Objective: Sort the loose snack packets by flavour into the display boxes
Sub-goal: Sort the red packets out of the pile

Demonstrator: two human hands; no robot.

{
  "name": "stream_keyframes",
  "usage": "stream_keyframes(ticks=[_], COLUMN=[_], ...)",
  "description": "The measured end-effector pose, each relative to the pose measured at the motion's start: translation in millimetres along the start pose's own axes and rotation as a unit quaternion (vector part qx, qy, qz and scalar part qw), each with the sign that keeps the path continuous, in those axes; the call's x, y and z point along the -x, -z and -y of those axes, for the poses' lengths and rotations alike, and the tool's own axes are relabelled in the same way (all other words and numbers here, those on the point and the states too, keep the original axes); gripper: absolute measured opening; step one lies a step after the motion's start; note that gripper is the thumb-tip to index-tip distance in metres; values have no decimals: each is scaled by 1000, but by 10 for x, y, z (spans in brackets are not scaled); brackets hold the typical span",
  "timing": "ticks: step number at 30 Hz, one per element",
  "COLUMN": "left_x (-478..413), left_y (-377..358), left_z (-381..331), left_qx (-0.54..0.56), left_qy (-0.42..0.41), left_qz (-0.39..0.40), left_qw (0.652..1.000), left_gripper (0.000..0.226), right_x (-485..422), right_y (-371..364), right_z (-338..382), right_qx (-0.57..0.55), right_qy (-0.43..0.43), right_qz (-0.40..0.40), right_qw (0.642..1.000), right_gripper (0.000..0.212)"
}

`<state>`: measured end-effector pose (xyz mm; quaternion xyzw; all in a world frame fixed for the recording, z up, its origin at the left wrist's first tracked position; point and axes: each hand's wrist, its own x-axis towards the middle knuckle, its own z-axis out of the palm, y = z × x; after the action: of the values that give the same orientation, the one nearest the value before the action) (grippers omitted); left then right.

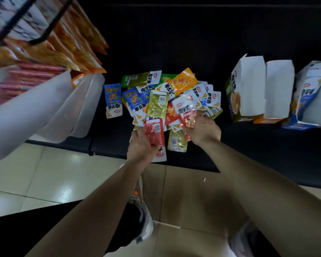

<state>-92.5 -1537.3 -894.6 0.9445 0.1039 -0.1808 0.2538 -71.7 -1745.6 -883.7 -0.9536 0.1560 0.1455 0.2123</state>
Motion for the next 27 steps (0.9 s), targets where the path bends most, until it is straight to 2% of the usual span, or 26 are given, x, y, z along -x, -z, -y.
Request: stream_keyframes(ticks=[3, 5, 8, 11, 14, 19, 23, 27], left_x=[6, 36, 78, 136, 180, 207, 262, 360], left_y=[-10, -11, 2, 56, 165, 129, -286, -661], left_z=[-32, -48, -63, -107, -225, -597, -825, -777], left_qx=[10, 25, 71, 97, 95, -20, -87, -149], left_qy=[15, 21, 15, -3, -57, -224, -330, -359], left_qz=[7, 12, 4, -7, -29, -103, -51, 57], left_qw=[1000, 999, 997, 995, 993, 969, 939, 920], left_gripper=[83, 87, 84, 76, 65, 21, 23, 37], right_x=[110, 200, 323, 437, 520, 596, 653, 747], right_y=[145, 232, 278, 315, 358, 419, 475, 451], right_z=[-216, -372, -574, -643, -635, -764, -1047, -1325], right_qx=[-157, -224, -254, -273, -296, -292, -311, -311], right_qy=[-37, -51, -51, -55, -72, -128, -163, -175], right_qz=[44, 59, 71, 81, 73, 39, 10, 8], right_qw=[986, 972, 963, 957, 950, 947, 936, 934], right_gripper=[48, 39, 22, 23, 26, 33, 25, 21])
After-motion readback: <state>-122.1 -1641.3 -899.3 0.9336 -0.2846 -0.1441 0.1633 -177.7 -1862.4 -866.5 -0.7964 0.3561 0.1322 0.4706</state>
